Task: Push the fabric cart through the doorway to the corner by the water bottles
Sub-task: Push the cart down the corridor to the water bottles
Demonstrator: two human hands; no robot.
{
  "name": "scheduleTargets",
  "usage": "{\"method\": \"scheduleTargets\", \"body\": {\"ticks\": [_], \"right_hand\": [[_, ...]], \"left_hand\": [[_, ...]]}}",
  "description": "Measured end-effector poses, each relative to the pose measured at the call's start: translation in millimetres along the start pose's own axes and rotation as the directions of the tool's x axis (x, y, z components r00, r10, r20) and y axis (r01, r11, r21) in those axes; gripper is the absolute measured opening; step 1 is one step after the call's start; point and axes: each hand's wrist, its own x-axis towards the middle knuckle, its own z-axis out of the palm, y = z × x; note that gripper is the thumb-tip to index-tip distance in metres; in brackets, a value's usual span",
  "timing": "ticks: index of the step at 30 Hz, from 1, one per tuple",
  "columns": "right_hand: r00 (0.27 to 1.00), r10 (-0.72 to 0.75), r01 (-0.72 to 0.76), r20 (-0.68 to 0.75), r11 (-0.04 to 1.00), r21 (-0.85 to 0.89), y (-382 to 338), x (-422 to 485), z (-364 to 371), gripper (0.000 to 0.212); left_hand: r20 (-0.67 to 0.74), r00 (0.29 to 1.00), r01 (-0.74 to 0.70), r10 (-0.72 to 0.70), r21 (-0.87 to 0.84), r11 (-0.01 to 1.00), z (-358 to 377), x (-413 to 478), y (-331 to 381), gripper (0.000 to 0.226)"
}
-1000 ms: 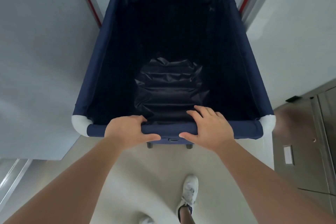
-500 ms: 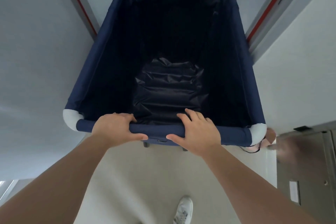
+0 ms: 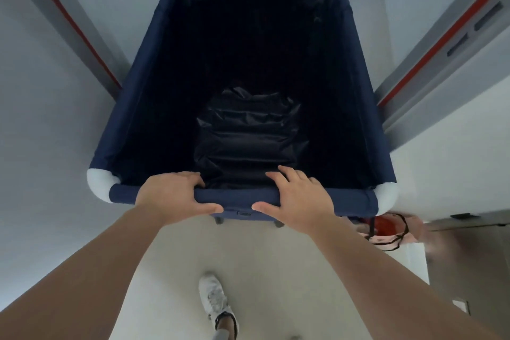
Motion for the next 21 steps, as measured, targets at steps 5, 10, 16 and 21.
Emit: {"method": "scheduleTargets", "body": {"ticks": [5,10,16,21], "right_hand": [[0.996,0.066,-0.068,0.052,0.997,0.036,-7.1,57.6,-20.5,0.099],[0.993,0.105,-0.108,0.052,0.992,0.066,-12.8,111.8,-34.8,0.099],[0.984,0.163,-0.169,0.078,0.983,0.077,-11.5,174.6,-49.8,0.091],[0.978,0.186,-0.191,0.097,0.981,0.038,-3.9,233.4,-71.5,0.084]], "left_hand": [[-0.004,0.998,-0.055,0.055,-0.015,0.998,-21.9,62.8,-29.2,0.092],[0.0,0.996,-0.093,0.093,-0.012,0.996,-43.5,119.1,-54.6,0.101],[0.03,0.99,-0.137,0.136,0.025,0.99,-66.8,185.0,-78.7,0.095],[0.02,0.989,-0.145,0.145,0.028,0.989,-86.4,241.2,-92.8,0.096]]}}
